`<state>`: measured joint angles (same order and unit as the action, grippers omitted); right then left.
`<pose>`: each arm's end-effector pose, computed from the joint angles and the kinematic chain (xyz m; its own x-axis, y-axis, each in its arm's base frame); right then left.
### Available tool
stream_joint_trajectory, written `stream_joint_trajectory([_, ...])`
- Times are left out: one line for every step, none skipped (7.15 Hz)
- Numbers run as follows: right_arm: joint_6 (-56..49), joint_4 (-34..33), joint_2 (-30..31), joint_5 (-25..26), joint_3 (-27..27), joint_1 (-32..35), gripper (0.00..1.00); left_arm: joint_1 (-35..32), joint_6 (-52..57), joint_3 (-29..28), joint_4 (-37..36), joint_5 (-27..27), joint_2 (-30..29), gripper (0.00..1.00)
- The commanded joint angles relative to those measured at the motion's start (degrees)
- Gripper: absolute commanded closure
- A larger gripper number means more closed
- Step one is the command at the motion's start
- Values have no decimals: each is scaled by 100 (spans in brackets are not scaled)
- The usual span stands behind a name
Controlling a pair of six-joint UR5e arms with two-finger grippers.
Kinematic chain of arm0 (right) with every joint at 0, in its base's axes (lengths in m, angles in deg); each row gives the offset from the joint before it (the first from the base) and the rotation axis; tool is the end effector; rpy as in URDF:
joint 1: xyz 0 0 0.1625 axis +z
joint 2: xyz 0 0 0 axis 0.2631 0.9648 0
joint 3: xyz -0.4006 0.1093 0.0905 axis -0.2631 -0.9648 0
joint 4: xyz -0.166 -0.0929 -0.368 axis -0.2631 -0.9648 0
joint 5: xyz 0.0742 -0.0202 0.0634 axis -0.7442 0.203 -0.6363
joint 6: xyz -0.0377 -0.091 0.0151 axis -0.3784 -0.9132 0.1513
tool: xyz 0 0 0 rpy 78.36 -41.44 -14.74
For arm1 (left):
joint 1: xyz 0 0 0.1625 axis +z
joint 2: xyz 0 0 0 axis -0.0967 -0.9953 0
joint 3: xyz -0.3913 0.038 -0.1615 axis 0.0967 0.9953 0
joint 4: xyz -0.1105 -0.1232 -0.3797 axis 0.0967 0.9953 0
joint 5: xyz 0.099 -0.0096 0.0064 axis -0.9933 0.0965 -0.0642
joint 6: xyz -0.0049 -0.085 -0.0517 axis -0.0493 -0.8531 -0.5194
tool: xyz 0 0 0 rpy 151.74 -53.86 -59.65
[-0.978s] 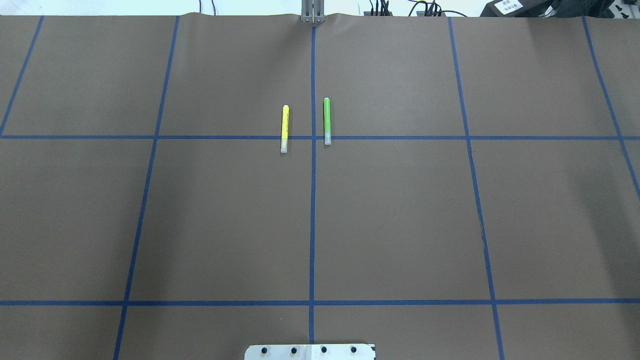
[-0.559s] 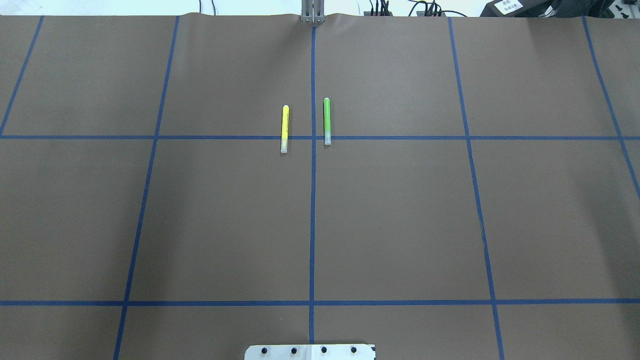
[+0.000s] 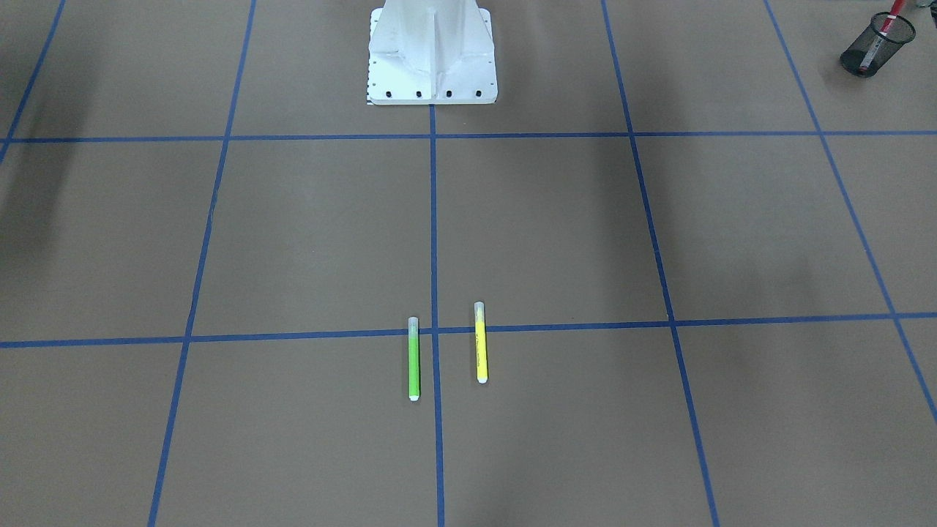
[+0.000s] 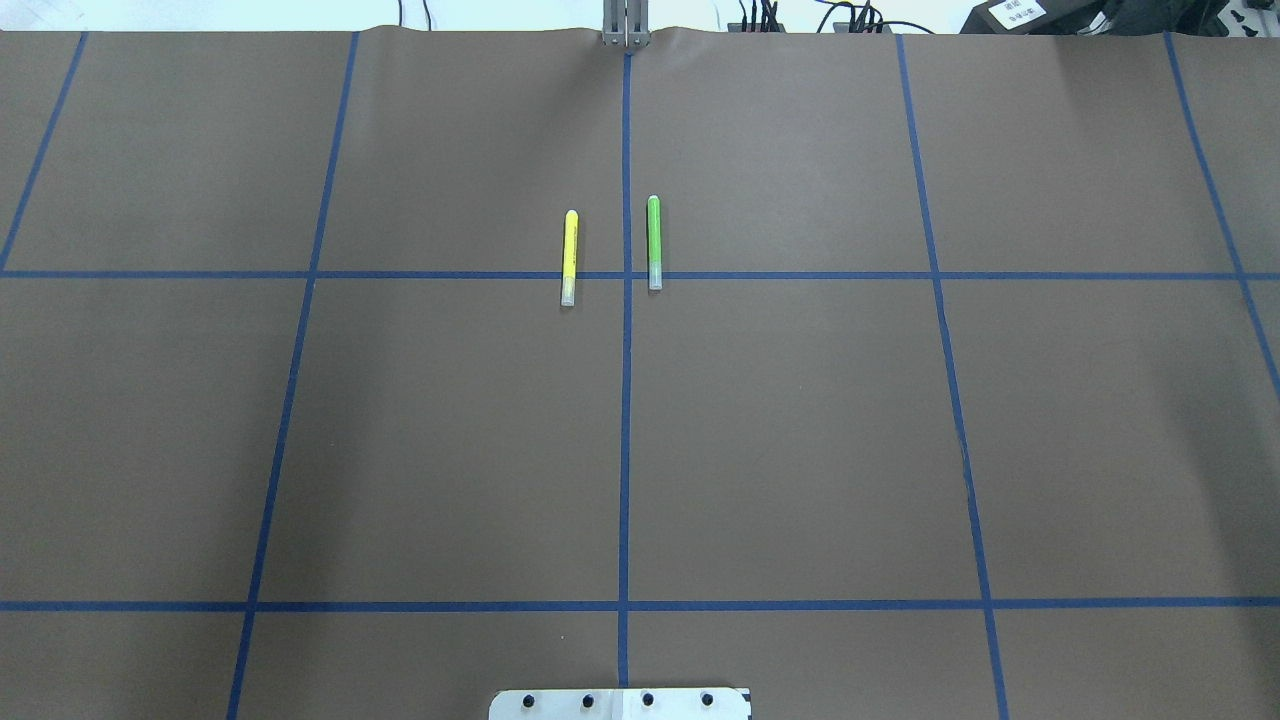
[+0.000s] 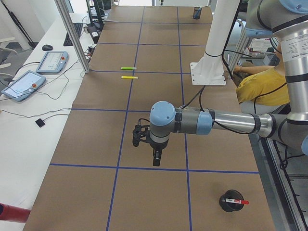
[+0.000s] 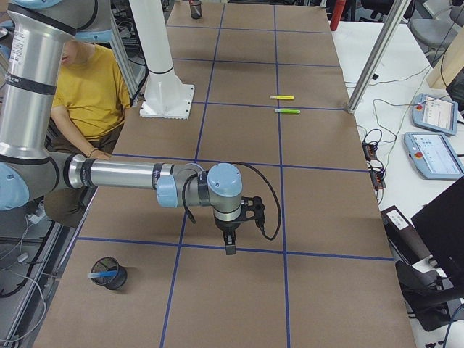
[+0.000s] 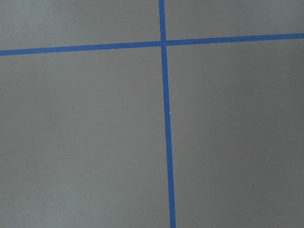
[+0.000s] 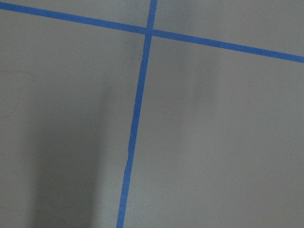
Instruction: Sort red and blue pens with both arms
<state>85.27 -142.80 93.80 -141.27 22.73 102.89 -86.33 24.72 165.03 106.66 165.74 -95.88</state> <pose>0.0535 -0.3836 0.6461 0.7604 -0.1426 0.6336 0.0777 0.9886 0.1293 -0.0759 -0.3720 0.5975 0.7165 0.0472 -0.6960 0.0162 0.9963 0.0842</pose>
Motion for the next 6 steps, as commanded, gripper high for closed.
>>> stream_joint_trajectory([-4,6,-35,-29,16,-1,0,3,7,-14,0,10,-2,0])
stream_joint_trajectory([-4,6,-36,-55,60,-1,0,3,7,-14,0,10,-2,0])
stream_joint_trajectory([5,6,-45,-90,60,-1,0,3,7,-14,0,10,-2,0])
stream_joint_trajectory([5,6,-53,-186,69,-1,0,3,7,-14,0,10,-2,0])
stream_joint_trajectory([-4,15,-62,-196,78,-1,0,3,7,-14,0,10,-2,0])
stream_joint_trajectory([5,15,-62,-196,130,-1,0,3,16,-5,0,10,-2,0])
